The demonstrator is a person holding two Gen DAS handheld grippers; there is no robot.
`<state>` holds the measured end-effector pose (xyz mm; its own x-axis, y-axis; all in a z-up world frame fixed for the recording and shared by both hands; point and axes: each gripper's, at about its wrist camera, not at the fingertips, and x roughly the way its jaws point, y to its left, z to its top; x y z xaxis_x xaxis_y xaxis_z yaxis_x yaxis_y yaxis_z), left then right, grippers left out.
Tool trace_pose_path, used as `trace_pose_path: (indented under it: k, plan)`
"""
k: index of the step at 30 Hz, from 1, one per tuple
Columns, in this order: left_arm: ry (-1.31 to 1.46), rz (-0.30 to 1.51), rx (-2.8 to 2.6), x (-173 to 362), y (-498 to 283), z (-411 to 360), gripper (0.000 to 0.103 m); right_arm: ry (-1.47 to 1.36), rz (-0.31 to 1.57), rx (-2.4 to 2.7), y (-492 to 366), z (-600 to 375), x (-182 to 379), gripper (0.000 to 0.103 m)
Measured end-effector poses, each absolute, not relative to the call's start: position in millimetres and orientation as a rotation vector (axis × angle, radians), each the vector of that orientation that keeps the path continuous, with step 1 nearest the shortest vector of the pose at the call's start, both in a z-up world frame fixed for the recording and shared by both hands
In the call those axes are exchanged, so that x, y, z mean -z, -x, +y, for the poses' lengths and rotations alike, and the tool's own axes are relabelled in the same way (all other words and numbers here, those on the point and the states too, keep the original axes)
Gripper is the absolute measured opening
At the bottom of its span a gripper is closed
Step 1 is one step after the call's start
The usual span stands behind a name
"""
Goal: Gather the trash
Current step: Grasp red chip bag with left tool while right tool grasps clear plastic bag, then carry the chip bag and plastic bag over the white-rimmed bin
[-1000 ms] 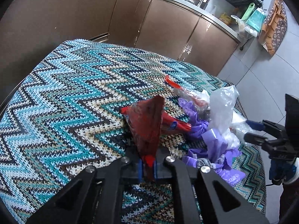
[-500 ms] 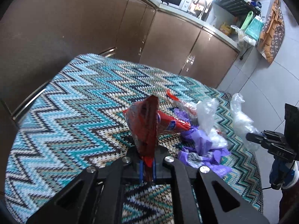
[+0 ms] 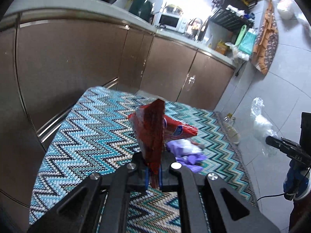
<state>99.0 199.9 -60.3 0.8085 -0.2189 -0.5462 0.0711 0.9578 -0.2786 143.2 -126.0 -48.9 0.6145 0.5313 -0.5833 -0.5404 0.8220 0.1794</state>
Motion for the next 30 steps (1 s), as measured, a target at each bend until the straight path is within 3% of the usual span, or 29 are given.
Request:
trace_pose_path:
  k: [15, 30]
  plan:
    - [0.16, 0.488, 0.273, -13, -39, 127, 0.006, -0.063, 0.489, -0.531, -54, -198, -9, 0.012]
    - [0.037, 0.544, 0.546, -30, -81, -60, 0.006, -0.209, 0.469, -0.303, -43, -306, 8, 0.012]
